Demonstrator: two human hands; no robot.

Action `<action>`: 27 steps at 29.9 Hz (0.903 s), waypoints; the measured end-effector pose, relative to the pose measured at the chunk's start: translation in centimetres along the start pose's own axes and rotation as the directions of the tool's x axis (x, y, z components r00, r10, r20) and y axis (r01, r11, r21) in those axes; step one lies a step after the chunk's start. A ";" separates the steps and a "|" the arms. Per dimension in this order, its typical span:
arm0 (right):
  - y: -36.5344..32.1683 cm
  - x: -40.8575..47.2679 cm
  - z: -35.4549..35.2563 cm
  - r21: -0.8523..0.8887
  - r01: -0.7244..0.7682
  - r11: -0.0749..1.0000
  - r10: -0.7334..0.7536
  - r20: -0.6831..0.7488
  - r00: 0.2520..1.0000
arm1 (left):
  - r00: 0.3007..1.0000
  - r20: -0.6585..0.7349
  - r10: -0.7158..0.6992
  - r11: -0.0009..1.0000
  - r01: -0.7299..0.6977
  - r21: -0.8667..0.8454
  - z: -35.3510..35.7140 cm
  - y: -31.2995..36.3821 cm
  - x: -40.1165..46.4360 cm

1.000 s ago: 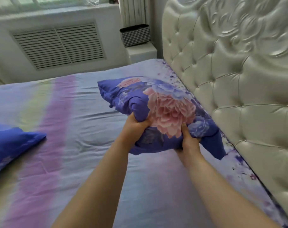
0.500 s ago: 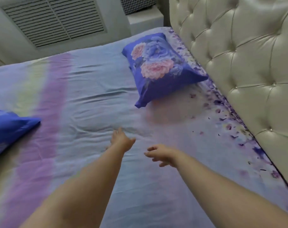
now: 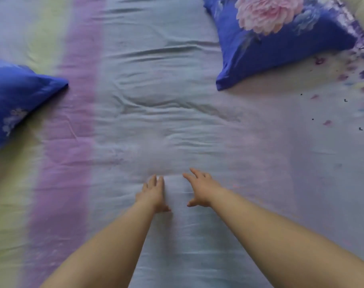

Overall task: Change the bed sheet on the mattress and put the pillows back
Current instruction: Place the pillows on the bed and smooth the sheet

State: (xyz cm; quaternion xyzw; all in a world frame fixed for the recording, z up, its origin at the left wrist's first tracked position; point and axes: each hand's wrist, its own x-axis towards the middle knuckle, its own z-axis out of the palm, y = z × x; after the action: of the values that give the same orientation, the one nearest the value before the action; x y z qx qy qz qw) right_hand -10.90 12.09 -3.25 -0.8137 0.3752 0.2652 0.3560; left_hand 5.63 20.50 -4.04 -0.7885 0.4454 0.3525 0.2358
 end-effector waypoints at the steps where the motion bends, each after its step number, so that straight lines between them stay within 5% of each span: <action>1: -0.5 0.3 1.9 -0.097 -0.032 0.995 0.030 -0.030 0.999 | 0.997 -0.068 0.027 0.999 -0.024 0.042 1.6 -0.7 0.2; 5: -2.4 1.9 5.9 -0.257 -0.154 0.954 0.071 -0.305 0.950 | 0.933 -0.326 0.154 0.987 -0.129 0.097 4.9 -2.3 1.6; 18: -2.7 2.3 5.5 -0.232 -0.075 0.970 0.078 0.002 0.997 | 0.965 -0.114 0.236 0.971 -0.230 0.061 3.3 -4.0 1.4; 22: -2.4 1.3 7.7 -0.272 -0.027 0.962 0.001 -0.094 0.996 | 0.941 -0.206 0.269 0.957 -0.286 -0.056 5.5 -4.8 0.9; 27: -1.9 -2.5 12.1 -0.263 0.016 0.965 -0.041 -0.092 0.995 | 0.874 -0.355 0.332 0.943 -0.319 0.096 12.3 -5.7 -2.1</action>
State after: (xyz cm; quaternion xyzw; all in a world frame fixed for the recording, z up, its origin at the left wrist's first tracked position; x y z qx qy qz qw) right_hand -12.79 23.40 -8.14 -0.8707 0.3420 0.2676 0.2307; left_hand 5.57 32.83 -9.96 -0.7499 0.6138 0.2259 0.0995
